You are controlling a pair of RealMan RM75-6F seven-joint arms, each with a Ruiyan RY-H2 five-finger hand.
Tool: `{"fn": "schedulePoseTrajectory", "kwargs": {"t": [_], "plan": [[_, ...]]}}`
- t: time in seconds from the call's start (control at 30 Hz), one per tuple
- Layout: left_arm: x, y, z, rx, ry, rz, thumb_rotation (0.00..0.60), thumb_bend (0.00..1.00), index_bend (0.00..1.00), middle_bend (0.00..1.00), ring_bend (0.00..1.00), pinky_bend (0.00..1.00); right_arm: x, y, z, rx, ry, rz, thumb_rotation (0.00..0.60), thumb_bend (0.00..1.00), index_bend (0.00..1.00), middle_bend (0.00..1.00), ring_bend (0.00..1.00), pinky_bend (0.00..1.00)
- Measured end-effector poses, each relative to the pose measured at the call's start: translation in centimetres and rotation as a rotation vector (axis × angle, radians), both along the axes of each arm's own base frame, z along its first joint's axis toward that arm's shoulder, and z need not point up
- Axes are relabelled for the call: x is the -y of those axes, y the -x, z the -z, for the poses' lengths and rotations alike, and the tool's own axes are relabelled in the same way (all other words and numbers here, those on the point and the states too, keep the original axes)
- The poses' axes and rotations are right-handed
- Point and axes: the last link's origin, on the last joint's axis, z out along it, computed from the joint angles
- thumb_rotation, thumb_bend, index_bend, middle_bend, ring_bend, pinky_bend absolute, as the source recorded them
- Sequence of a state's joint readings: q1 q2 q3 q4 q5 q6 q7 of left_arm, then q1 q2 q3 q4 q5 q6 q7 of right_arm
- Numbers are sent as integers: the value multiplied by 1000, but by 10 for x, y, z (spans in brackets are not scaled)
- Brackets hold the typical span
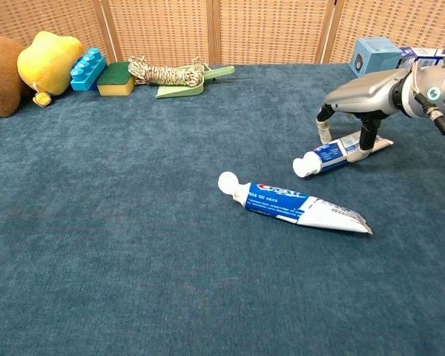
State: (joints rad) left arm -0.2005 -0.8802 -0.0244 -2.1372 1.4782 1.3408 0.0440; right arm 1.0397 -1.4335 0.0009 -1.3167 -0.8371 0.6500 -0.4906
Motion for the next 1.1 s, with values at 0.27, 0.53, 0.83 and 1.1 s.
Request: {"fn": "schedulePoseTrajectory", "kwargs": {"t": [0.27, 0.53, 0.83, 1.1], "plan": [[1, 0, -2, 2, -5, -4, 600, 383, 321, 0, 0, 166, 3, 2, 4, -2, -11, 12, 600, 284, 405, 261, 150, 257], [2, 0, -4, 8, -16, -3, 600, 383, 324, 0, 0, 162, 2, -4, 7, 53, -39, 47, 600, 359, 614, 474, 333, 333], [3, 3, -6, 19, -25, 2, 599, 383, 326, 0, 0, 161, -7, -17, -6, 180, -48, 73, 600, 446, 806, 667, 551, 563], [3, 3, 1, 29, -1, 5, 600, 383, 325, 43, 0, 169, -21, -20, -26, 297, -3, 109, 600, 469, 820, 692, 626, 645]]}}
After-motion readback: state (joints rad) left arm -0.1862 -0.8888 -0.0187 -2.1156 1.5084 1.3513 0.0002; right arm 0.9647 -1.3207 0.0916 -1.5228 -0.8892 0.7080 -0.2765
